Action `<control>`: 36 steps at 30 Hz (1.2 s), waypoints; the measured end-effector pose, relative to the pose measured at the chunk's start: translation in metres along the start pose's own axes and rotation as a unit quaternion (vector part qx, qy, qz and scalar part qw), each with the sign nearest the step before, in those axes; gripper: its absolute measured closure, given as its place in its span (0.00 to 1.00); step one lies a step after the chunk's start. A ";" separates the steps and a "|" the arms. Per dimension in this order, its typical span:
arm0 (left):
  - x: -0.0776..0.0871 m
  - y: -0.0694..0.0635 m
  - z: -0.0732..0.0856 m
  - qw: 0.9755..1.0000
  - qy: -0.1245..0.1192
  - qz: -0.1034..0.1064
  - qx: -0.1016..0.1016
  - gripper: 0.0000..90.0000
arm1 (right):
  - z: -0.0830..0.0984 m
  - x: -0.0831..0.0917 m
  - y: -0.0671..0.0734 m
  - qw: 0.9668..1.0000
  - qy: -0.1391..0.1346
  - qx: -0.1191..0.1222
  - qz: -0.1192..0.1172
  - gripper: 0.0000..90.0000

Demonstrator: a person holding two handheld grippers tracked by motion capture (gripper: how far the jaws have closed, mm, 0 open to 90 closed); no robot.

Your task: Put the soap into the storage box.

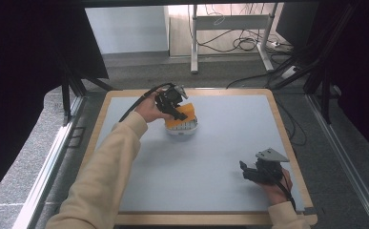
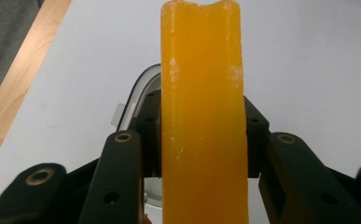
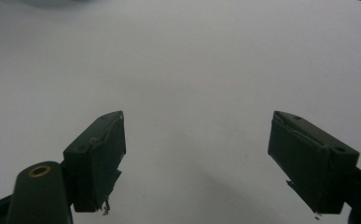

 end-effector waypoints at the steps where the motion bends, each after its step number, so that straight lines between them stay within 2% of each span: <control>1: -0.002 0.003 0.001 1.000 0.002 0.001 -0.003 0.69 | 0.000 0.000 0.000 1.000 0.000 0.001 0.001 0.22; 6: -0.011 0.014 0.002 1.000 0.008 0.011 -0.018 0.69 | 0.000 0.001 -0.001 1.000 0.000 0.000 0.004 0.22; 9: -0.015 0.016 0.002 1.000 0.007 0.020 -0.021 0.69 | 0.001 0.001 -0.002 1.000 0.002 -0.002 0.005 0.22; 13: -0.020 0.018 0.000 0.999 0.019 0.024 -0.039 0.69 | 0.001 0.000 -0.003 1.000 0.004 -0.002 0.008 0.21; 22: -0.033 0.024 -0.002 0.998 0.022 0.036 -0.040 0.69 | 0.002 0.000 -0.002 1.000 0.006 0.000 0.009 0.22; 26: -0.045 0.025 0.002 0.998 0.038 0.038 -0.046 0.69 | 0.003 0.000 -0.003 1.000 0.005 0.000 0.009 0.22; 32: -0.054 0.023 0.005 0.996 0.051 0.045 -0.053 0.69 | 0.003 0.000 -0.004 1.000 0.005 -0.003 0.009 0.21; 35: -0.056 0.023 0.005 0.996 0.049 0.043 -0.054 0.68 | 0.003 0.000 -0.004 1.000 0.005 -0.001 0.009 0.22; 36: -0.055 0.023 0.004 0.997 0.038 0.040 -0.048 0.66 | 0.003 0.000 -0.003 1.000 0.005 -0.001 0.009 0.22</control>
Point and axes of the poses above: each handheld gripper's, and its own axes: x roughly backward along the jaws, z roughly out of its underside, y roughly to its left, the point moved 4 cm from there along -x, roughly forward along the jaws, and after that the axes turned 2 degrees about x, right-handed, at the moved point
